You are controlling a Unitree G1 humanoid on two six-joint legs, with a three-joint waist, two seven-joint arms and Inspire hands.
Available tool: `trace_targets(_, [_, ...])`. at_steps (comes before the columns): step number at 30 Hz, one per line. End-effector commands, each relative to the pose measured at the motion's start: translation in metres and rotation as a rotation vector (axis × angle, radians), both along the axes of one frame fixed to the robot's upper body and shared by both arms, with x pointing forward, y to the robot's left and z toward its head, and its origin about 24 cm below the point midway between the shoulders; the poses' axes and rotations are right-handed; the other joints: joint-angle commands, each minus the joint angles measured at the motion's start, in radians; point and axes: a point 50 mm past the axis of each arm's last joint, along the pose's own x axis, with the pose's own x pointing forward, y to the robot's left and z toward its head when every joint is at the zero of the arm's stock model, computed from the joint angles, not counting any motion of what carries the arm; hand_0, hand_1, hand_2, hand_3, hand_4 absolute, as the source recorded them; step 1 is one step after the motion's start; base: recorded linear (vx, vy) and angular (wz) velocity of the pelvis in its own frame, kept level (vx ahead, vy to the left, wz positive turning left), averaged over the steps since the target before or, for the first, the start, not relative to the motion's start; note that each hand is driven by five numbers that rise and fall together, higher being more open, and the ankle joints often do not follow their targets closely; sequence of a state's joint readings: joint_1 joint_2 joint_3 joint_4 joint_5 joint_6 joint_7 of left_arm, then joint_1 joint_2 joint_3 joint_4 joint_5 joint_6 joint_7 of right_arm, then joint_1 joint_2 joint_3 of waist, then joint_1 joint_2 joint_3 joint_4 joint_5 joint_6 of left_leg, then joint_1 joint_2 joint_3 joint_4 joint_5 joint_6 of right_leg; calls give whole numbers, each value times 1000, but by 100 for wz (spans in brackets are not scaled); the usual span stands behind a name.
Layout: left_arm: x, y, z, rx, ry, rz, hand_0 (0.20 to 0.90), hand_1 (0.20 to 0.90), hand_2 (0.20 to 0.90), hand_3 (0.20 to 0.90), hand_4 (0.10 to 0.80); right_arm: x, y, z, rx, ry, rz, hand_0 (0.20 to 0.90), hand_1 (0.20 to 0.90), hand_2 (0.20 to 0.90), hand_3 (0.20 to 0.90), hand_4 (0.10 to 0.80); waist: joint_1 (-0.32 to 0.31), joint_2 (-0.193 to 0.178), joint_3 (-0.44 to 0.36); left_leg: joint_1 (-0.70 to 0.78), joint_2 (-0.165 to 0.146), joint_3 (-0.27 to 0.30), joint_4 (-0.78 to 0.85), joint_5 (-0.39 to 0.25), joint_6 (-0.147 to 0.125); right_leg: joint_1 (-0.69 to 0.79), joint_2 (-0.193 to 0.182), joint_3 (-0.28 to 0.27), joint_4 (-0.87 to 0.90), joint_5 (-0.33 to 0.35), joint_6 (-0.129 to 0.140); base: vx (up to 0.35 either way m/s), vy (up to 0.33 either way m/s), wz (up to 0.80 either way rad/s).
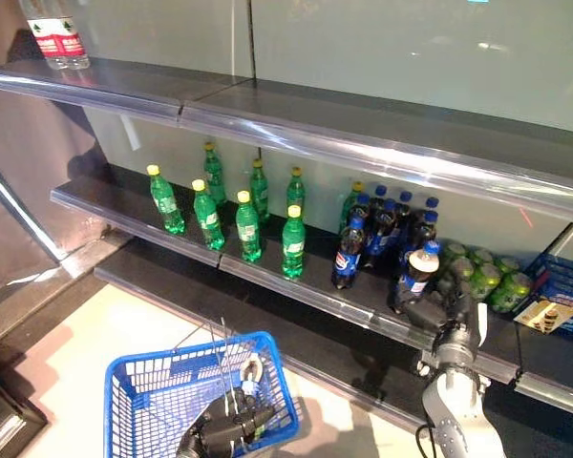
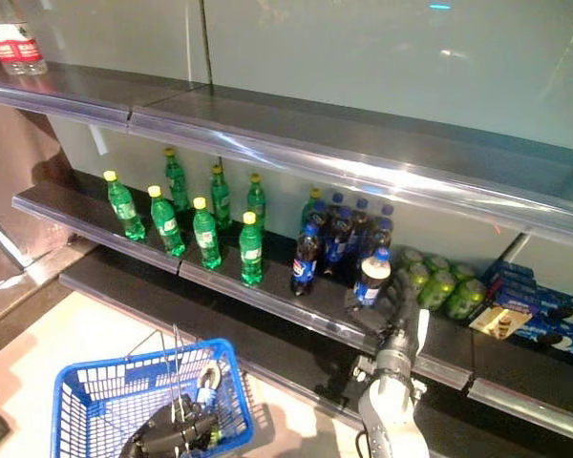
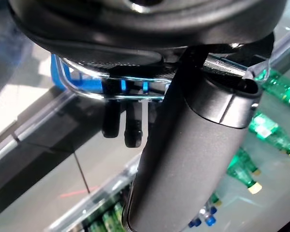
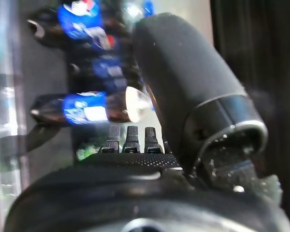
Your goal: Pick up the drink and place into the basket.
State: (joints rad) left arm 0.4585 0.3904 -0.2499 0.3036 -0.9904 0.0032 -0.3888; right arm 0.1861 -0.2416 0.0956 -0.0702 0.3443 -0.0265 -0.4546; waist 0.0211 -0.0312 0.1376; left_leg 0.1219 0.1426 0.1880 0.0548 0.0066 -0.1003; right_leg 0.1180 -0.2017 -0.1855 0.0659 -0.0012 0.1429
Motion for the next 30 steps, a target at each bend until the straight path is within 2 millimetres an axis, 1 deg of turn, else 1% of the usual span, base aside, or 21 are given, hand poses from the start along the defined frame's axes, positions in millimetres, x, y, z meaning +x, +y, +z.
trace_targets(1, [93,-28,97,-187,-711,19,300,300,300,200,100,22,-7,53,-114,-259,60,900,900,900,900,800,7,14,-41,-9,48,-29,21,72,8,13,23,-5,3,51,-32,-136,-150,-5])
trace_targets(2, [96,-28,98,-189,-719,30,300,300,300,200,100,23,-7,54,-106,-259,62,900,900,900,900,800,6,12,-41,-16,53,-30,29,73,3,11,31,-3,1,50,-39,-92,-106,-6])
trace_targets(3, [96,-28,98,-189,-720,30,300,300,300,200,100,23,-7,54,-106,-260,62,900,900,900,900,800,6,13,-41,-17,54,-31,30,73,3,10,31,-4,1,50,-39,-75,-103,-8])
trace_targets(4, [100,-28,100,-191,-728,42,300,300,300,200,100,26,-6,54,-109,-261,63,900,900,900,900,800,6,11,-40,-29,59,-32,47,73,-2,9,39,-1,-1,49,-47,-90,-128,-11])
trace_targets(5, [104,-31,102,-198,-738,54,300,300,300,200,100,30,-4,56,-107,-263,73,900,900,900,900,800,9,9,-30,-68,67,-52,126,88,-11,6,54,8,0,46,-67,-95,-134,-10])
trace_targets(7, [106,-31,102,-204,-739,56,300,300,300,200,100,32,-3,57,-113,-265,76,900,900,900,900,800,12,9,-22,-93,69,-70,173,97,-14,4,59,11,3,44,-75,-51,-79,-17])
trace_targets(8, [106,-33,101,-216,-735,56,300,300,300,200,100,35,-1,58,-126,-264,83,900,900,900,900,800,20,11,-8,-126,69,-100,222,115,-17,2,67,17,14,40,-85,-20,-36,-21])
trace_targets(9, [106,-33,100,-223,-728,57,300,300,300,200,100,37,0,58,-125,-264,85,900,900,900,900,800,25,17,0,-138,70,-118,214,128,-17,0,73,23,27,35,-87,5,16,-13])
trace_targets(11, [104,-33,97,-232,-720,53,300,300,300,200,100,39,4,59,-130,-267,86,900,900,900,900,800,31,29,13,-135,77,-124,146,143,-15,-4,81,29,53,16,-88,34,91,-16])
trace_targets(13, [106,-34,97,-231,-718,48,300,300,300,200,100,40,5,59,-129,-274,76,900,900,900,900,800,29,27,18,-118,71,-125,115,112,-9,-15,71,26,65,11,-85,20,106,-20])
trace_targets(16, [109,-35,98,-234,-725,43,300,300,300,200,100,40,2,58,-117,-280,46,900,900,900,900,800,20,24,21,-110,61,-119,96,110,-9,-19,62,25,64,16,-81,26,83,-5])
trace_targets(17, [109,-35,98,-223,-731,31,300,300,300,200,100,38,1,56,-112,-282,32,900,900,900,900,800,13,23,18,-99,52,-108,72,97,-6,-19,50,25,52,27,-71,81,100,2])
trace_targets(19, [109,-36,98,-214,-734,17,300,300,300,200,100,37,-1,56,-118,-287,21,900,900,900,900,800,6,25,14,-83,39,-99,46,91,-2,-21,38,27,37,37,-62,98,119,-1])
trace_targets(23, [110,-34,100,-217,-734,18,300,300,300,200,100,38,-8,62,-121,-319,-15,900,900,900,900,800,2,35,17,-88,21,-97,40,81,2,-43,21,35,24,49,-47,56,81,1])
trace_targets(26, [115,-35,102,-219,-754,8,300,300,300,200,100,44,-10,74,-124,-384,-45,900,900,900,900,800,7,41,45,-126,13,-108,56,70,5,-91,13,46,28,58,-39,-127,7,1])
trace_targets(27, [125,-34,111,-219,-800,-2,300,300,300,200,100,54,-9,90,-130,-458,-65,900,900,900,900,800,11,41,87,-169,7,-119,68,65,8,-130,9,53,31,64,-33,-315,-41,1])
trace_targets(30, [140,-34,127,-215,-863,-16,300,300,300,200,100,68,-9,113,-119,-567,-98,900,900,900,900,800,14,42,153,-219,1,-130,75,61,11,-176,8,64,33,72,-24,-307,-56,0])
